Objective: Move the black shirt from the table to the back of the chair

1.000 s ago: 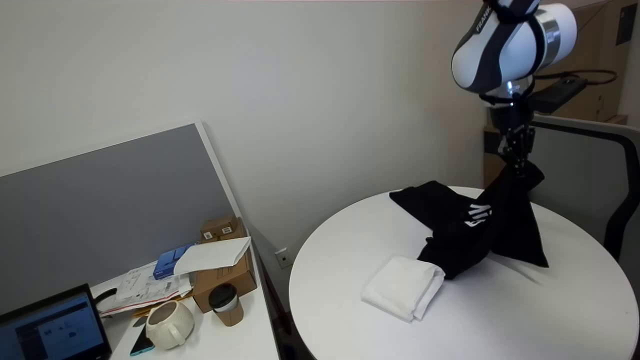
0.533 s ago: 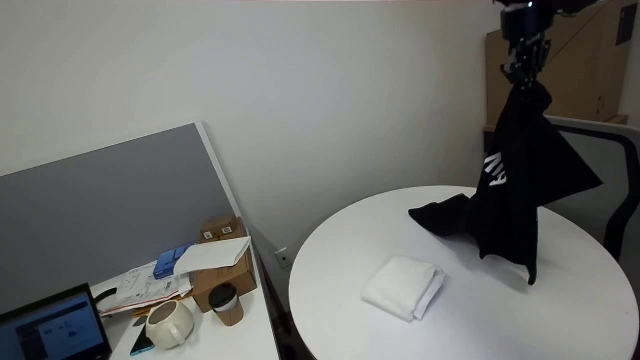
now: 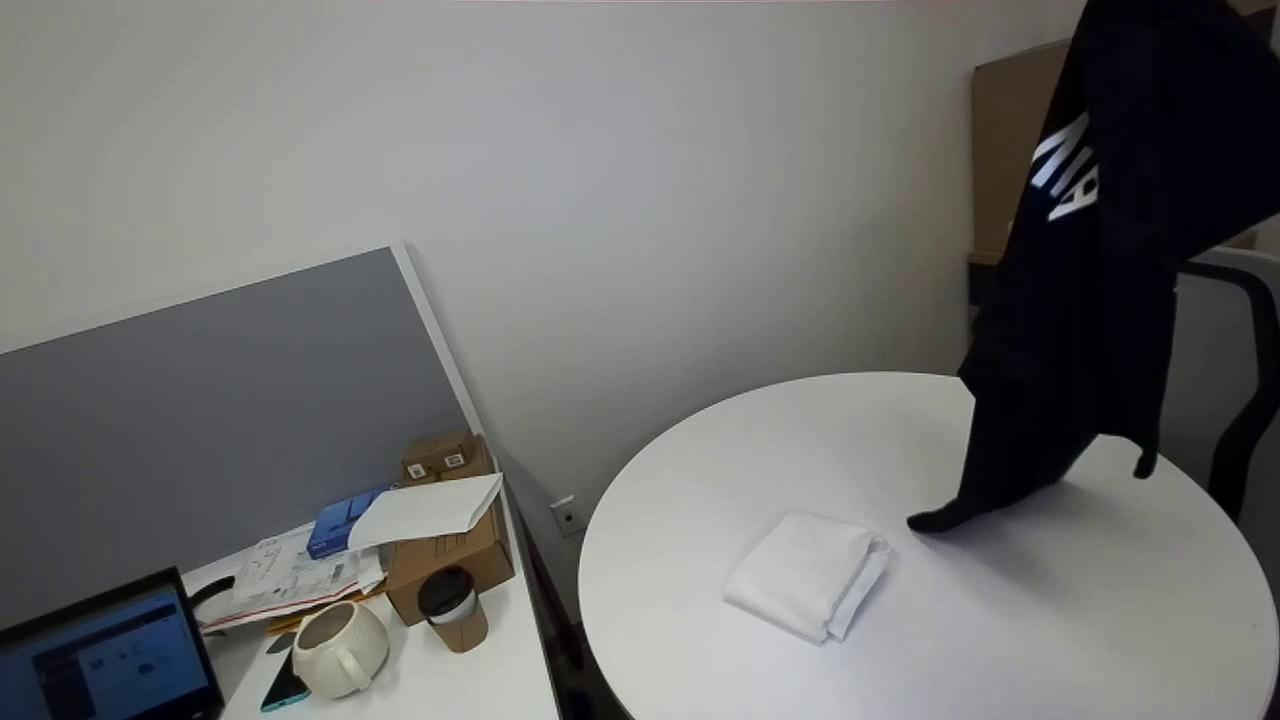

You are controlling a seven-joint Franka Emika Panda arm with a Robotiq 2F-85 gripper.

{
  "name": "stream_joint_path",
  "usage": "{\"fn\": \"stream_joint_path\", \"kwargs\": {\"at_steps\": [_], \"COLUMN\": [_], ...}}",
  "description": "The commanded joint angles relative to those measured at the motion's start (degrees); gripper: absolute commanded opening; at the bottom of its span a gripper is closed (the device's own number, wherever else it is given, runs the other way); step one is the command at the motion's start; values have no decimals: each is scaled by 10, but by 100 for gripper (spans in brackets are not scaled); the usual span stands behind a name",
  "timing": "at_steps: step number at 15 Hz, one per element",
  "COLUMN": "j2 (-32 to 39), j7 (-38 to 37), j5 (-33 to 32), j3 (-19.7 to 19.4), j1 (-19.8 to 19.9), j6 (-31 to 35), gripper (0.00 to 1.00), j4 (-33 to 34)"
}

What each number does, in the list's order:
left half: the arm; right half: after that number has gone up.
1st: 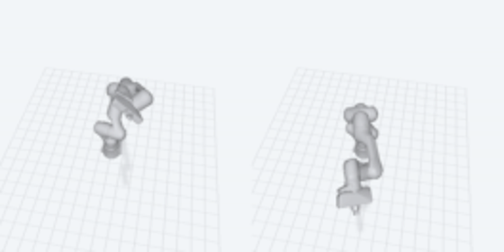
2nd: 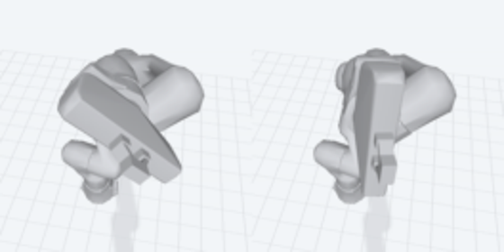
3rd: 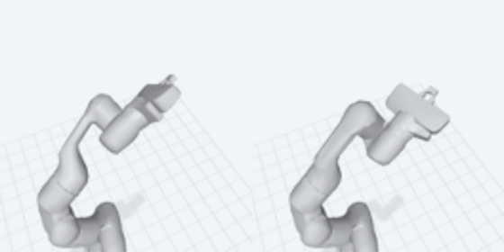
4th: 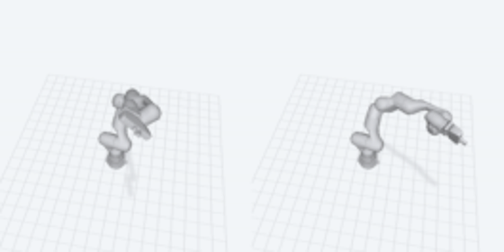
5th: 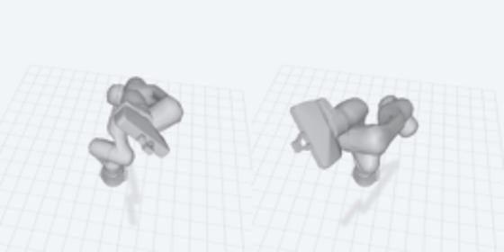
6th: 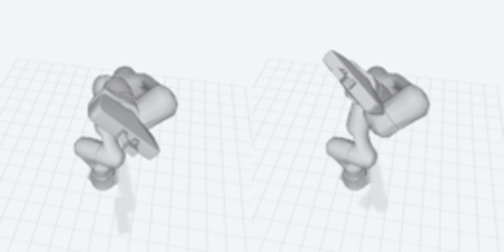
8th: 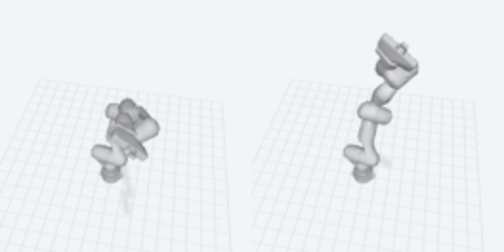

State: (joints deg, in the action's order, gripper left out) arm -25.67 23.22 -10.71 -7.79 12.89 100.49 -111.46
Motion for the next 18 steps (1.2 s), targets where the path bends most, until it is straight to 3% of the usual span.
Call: {"fn": "stream_joint_path", "kwargs": {"at_steps": [1, 5, 11, 15, 18], "j2": [4, 65, 207, 307, 371], "j7": [-27, -29, -16, 1, 21], "j5": [-15, -17, -5, 34, 78], "j3": [-7, -17, -45, -76, -98], "j1": [-19, -31, -30, 0, 50], "j6": [-119, -193, -210, -215, -227], "gripper": [1, 1, 1, 1, 1], "j4": [132, 262, 413, 497, 558]}}
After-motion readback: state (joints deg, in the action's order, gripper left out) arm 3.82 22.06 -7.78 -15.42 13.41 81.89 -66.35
